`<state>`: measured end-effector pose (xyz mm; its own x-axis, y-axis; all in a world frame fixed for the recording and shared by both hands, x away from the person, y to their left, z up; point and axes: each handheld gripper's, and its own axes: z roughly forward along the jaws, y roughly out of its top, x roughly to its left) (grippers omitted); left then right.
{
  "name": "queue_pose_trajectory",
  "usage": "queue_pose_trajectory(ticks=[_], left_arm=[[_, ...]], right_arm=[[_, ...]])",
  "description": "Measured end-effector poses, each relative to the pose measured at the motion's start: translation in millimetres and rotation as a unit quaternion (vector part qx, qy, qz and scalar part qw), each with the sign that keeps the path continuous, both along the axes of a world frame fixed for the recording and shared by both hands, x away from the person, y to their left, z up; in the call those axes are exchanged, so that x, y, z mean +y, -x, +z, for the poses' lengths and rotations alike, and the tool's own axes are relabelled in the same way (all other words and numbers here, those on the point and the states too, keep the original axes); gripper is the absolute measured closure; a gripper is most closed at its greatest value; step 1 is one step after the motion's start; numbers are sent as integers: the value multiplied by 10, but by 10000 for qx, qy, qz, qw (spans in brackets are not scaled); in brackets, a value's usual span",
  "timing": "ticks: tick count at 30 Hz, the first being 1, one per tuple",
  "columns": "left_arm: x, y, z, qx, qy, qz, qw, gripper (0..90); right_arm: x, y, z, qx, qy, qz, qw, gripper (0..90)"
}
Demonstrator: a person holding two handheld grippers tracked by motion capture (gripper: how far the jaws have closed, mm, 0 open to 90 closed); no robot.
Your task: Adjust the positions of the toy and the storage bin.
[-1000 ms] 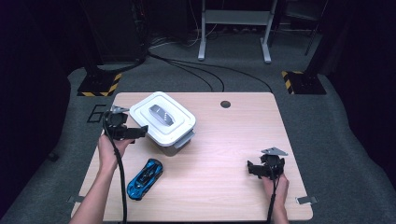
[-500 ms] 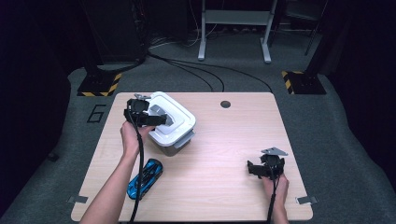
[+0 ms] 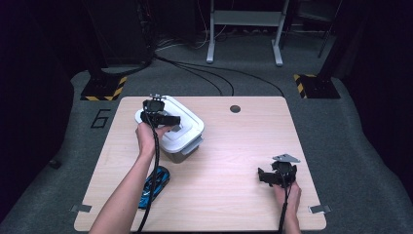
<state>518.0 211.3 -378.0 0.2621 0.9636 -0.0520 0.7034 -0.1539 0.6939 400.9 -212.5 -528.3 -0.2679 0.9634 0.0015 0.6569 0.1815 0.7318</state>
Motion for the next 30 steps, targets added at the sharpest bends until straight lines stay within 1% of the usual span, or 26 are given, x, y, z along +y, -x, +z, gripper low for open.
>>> queue_pose_trajectory(ticks=[3,7,12,16,17,19,22,24,25,26,30], left_arm=[[-24,12,-2,-28,24,74,10000,99],[-48,26,16,-128,-214,-38,9997,117],[-72,16,33,-140,-325,-126,9993,143],[-101,17,41,-172,-369,-135,9991,161],[-99,15,45,-184,-411,-187,9988,168],[-113,21,44,-207,-392,-172,9989,181],[-114,31,50,-235,-431,-294,9984,204],[-121,42,52,-259,-433,-343,9981,230],[-127,49,52,-272,-397,-356,9982,242],[-136,57,53,-321,-405,-375,9980,260],[-149,76,64,-394,-385,-442,9975,323]], right_arm=[[0,0,0,-2,0,0,10000,68],[0,0,0,1,1,1,10000,69],[0,1,0,-1,3,7,10000,71],[0,1,1,-1,4,9,10000,71],[0,1,1,-1,3,8,10000,71],[0,1,0,-2,3,8,10000,71],[0,1,0,-3,4,11,10000,71],[1,2,1,-6,9,7,10000,73],[1,2,1,-9,10,8,10000,73],[1,2,1,-7,9,8,10000,73],[1,2,1,-8,9,8,10000,73]])
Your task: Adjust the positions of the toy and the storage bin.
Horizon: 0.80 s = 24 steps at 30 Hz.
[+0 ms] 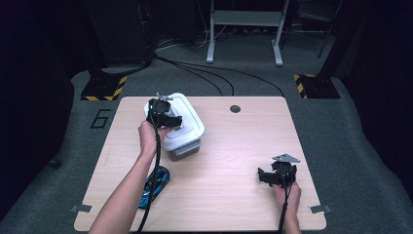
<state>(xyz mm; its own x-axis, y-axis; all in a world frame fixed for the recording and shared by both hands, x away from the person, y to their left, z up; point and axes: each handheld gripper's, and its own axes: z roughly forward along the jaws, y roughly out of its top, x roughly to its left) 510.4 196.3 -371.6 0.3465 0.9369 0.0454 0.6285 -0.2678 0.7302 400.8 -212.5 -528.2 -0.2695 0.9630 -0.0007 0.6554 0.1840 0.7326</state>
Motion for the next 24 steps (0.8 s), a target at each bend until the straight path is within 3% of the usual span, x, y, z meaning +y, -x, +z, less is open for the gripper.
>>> queue_pose_trajectory(ticks=[16,24], left_arm=[[-59,63,-7,-182,12,-279,9994,457],[-73,73,-4,-147,75,-457,9988,549]], right_arm=[[0,0,0,-5,-1,7,10000,76],[0,1,0,-6,0,13,10000,79]])
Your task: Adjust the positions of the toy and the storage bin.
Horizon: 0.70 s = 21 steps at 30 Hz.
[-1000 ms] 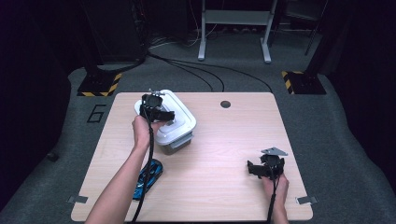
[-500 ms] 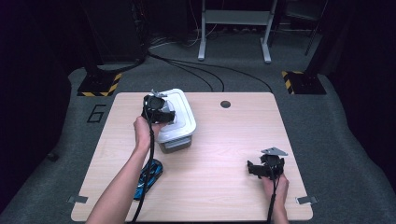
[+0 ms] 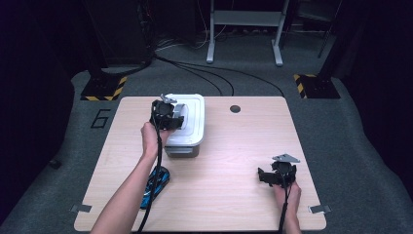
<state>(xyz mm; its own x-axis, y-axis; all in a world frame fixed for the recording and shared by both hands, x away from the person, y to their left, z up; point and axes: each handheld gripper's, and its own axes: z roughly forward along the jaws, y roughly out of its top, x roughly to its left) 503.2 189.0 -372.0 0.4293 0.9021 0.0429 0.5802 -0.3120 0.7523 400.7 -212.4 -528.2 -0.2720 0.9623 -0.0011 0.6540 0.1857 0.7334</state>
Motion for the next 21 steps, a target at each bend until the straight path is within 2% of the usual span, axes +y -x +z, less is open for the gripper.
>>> queue_pose_trajectory(ticks=[7,12,18,21], left_arm=[[14,4,-8,30,126,-81,9999,589],[45,11,-10,106,240,-250,9993,615],[60,35,1,142,192,-480,9986,641],[45,25,4,126,110,-466,9988,636]], right_arm=[[0,0,0,-2,-4,1,10000,79],[0,0,-1,-4,-5,2,10000,79],[-1,0,-1,-9,8,3,10000,81],[-1,0,-1,-8,6,2,10000,81]])
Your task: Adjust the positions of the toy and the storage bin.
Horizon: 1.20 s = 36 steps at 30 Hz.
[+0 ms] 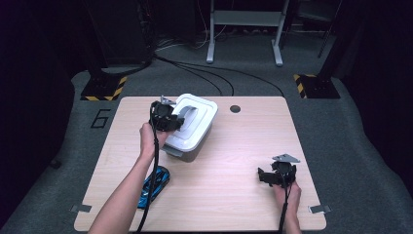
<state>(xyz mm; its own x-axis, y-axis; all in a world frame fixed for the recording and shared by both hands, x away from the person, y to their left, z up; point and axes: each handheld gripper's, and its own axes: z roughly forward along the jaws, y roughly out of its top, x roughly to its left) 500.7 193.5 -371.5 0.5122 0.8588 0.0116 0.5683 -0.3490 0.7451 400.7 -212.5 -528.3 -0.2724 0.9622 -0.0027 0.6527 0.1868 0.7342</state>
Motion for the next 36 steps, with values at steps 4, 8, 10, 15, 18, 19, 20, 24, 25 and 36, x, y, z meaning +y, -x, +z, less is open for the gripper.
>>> queue_pose_trajectory(ticks=[4,8,10,15,18,19,20,24,25,36], left_arm=[[-55,-39,-37,-3,-168,40,9999,582],[-80,-55,-69,-46,-87,84,9999,632],[-66,-52,-91,-40,147,162,9998,648],[-80,-55,-89,55,313,209,9993,666],[-116,-45,-76,109,333,227,9991,668],[-133,-40,-79,79,367,253,9990,668],[-146,-34,-77,98,368,273,9989,668],[-152,-41,-78,212,474,272,9983,669],[-156,-44,-80,261,551,309,9977,669],[-303,5,-86,422,769,295,9957,669]], right_arm=[[1,1,0,0,-10,7,10000,82],[1,1,0,0,-10,9,10000,83],[0,1,0,-1,-9,13,10000,84],[0,1,1,-1,-7,21,10000,85],[0,1,1,4,-5,22,10000,85],[0,1,2,3,-3,23,10000,85],[0,1,1,3,-4,22,10000,85],[0,1,2,6,-3,23,10000,85],[0,1,2,4,-5,23,10000,85],[0,-1,1,-4,-5,30,10000,86]])
